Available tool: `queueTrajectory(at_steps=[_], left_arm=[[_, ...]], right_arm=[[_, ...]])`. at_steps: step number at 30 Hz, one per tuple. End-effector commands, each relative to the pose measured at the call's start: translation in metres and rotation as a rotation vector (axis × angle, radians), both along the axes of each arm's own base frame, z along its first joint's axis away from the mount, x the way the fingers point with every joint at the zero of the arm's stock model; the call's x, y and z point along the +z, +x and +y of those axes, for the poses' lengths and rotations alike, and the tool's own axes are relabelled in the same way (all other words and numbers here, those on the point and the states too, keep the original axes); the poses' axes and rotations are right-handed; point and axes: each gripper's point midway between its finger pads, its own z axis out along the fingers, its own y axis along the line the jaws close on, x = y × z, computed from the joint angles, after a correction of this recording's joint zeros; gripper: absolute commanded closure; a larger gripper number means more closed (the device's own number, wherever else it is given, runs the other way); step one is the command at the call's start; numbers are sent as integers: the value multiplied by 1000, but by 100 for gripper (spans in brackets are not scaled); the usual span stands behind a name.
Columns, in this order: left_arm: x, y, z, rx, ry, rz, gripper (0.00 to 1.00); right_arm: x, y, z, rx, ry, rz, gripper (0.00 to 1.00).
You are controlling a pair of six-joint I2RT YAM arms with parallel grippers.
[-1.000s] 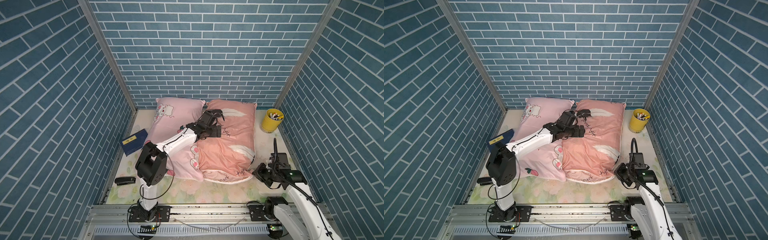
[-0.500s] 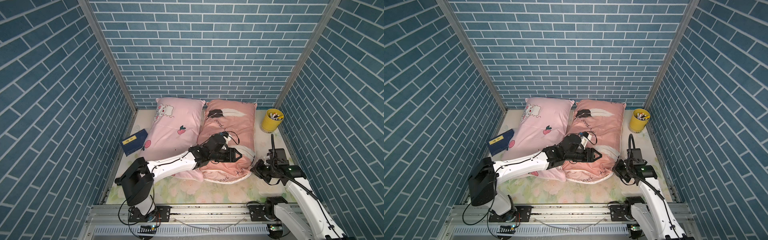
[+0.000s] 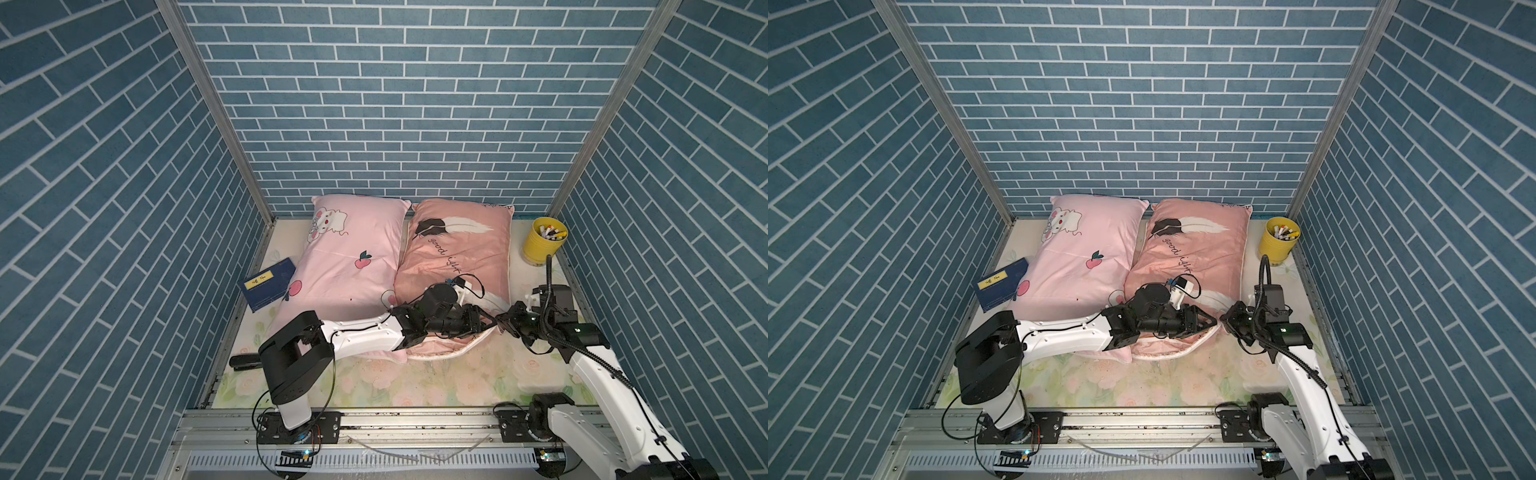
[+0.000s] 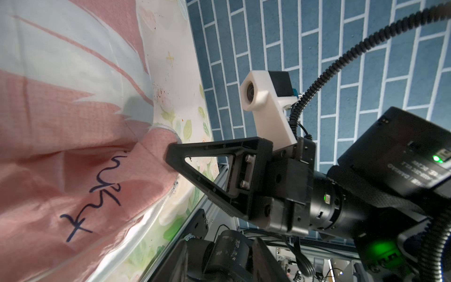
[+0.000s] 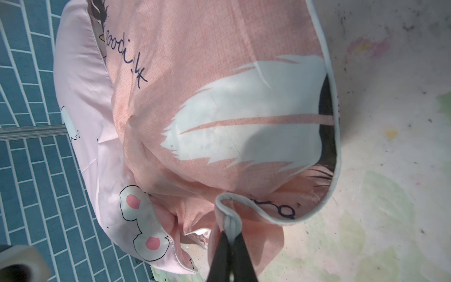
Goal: Zip up pillowcases
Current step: Pick up the pillowcase from the center of the board, then zip the zipper on the pillowcase.
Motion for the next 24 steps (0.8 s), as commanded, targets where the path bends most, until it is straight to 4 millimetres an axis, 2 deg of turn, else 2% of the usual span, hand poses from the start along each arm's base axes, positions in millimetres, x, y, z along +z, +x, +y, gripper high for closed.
queueTrajectory(at_steps=[1, 6, 10, 16, 24], left_arm=[[-6, 4, -6, 25, -45, 33, 55], [-13, 8, -10, 42, -57, 61, 55], [-20, 14, -10, 81, -71, 99, 50], [-17, 25, -8, 119, -93, 107, 45], [-18, 37, -2, 163, -104, 112, 44]], right_arm=[[19, 8, 6, -11, 51, -42, 100], [17, 8, 10, -16, 95, -44, 100], [17, 7, 12, -23, 115, -50, 100], [15, 4, 17, -15, 159, -44, 100], [11, -4, 23, -2, 216, -26, 100]])
